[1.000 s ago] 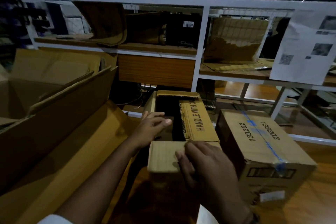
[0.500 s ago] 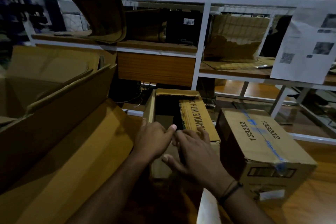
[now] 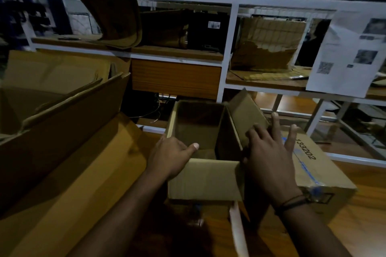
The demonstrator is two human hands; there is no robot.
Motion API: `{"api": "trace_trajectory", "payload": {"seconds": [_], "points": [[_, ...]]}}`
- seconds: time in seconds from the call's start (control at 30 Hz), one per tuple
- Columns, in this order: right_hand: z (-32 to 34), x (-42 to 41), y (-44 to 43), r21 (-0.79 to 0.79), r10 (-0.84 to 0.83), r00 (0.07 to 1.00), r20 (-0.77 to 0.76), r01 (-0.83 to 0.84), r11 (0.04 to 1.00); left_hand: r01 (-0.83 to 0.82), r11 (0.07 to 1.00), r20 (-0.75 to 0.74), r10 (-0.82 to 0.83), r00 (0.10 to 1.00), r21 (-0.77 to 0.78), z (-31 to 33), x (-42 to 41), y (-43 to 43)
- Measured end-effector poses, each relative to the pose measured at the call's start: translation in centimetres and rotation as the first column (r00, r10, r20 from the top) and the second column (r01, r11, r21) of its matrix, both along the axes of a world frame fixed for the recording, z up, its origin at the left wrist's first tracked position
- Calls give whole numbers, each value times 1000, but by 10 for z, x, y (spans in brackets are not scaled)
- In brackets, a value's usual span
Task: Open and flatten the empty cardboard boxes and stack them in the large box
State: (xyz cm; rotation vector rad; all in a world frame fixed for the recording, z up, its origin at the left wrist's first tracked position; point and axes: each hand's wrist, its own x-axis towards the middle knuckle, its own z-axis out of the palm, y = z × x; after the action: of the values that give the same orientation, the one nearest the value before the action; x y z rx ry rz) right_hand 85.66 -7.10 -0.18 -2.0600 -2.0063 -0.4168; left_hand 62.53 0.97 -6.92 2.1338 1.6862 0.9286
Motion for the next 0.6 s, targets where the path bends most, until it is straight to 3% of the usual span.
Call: {"api": "trace_trajectory", "payload": {"seconds": [0.1,0.2,0.33,0.43,0.5,0.6], "points": [[-2,14,3,-207,74,997,6,-71,976,59,997,47,-57,997,-53,1,-7,5],[-1,18,6,-347,190,968,-167,-238,907,132,983,31,-129,991,-128,5,-19,14],[3,27,8,-405,367,891,-269,-450,796,229,959,136,-208,969,-167,11,-48,23],[8,31,8,-401,405,836,-371,-537,742,294,937,199,-256,946,-191,10,-72,36],[9,26,8,-426,419,848,-325,-526,736,293,938,220,-251,943,-185,12,-80,42],[3,8,11,-408,499,864,-70,-481,776,165,980,151,-147,977,-111,17,-78,42]]}}
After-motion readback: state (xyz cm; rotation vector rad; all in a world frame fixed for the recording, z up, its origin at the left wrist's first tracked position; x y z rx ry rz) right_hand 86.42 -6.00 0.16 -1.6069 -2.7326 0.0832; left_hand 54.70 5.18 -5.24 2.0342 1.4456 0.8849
